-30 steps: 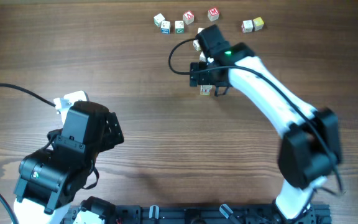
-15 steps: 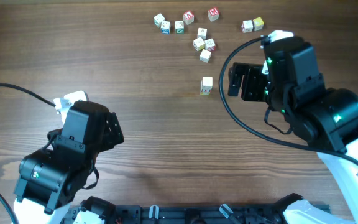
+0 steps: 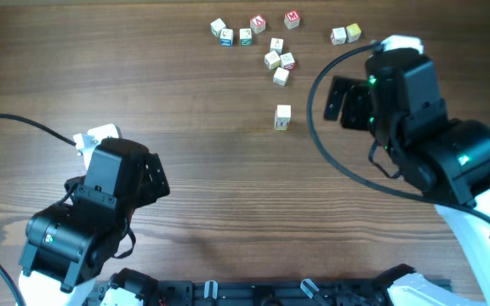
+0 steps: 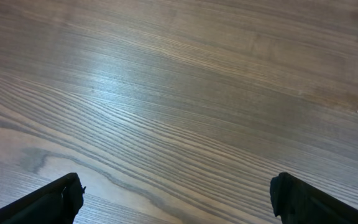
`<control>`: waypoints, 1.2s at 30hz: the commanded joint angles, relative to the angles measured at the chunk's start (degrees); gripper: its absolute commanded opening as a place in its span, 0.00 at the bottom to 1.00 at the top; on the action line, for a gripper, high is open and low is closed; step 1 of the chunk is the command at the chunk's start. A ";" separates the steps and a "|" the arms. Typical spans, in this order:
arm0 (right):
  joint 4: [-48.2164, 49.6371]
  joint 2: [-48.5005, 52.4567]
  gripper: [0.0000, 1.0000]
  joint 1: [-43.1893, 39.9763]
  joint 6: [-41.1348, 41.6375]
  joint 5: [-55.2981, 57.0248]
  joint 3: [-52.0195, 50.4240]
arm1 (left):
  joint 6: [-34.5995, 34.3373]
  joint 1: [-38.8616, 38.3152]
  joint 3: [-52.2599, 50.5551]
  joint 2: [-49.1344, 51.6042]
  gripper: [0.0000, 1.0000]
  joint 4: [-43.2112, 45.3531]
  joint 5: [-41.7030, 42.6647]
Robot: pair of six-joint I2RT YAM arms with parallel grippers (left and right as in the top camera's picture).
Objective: Form a tower
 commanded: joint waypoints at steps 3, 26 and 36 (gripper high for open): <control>8.76 -5.11 1.00 -19.34 -13.49 -3.39 0.17 | -0.59 0.33 -0.20 -0.02 1.00 0.00 -0.11; 45.46 -64.89 1.00 -25.29 -2.64 -3.76 -58.95 | -0.59 0.33 -0.20 -0.02 1.00 0.00 -0.11; 76.11 -73.07 1.00 -25.31 6.14 -5.44 -90.07 | -0.59 0.33 -0.20 -0.02 1.00 0.00 -0.11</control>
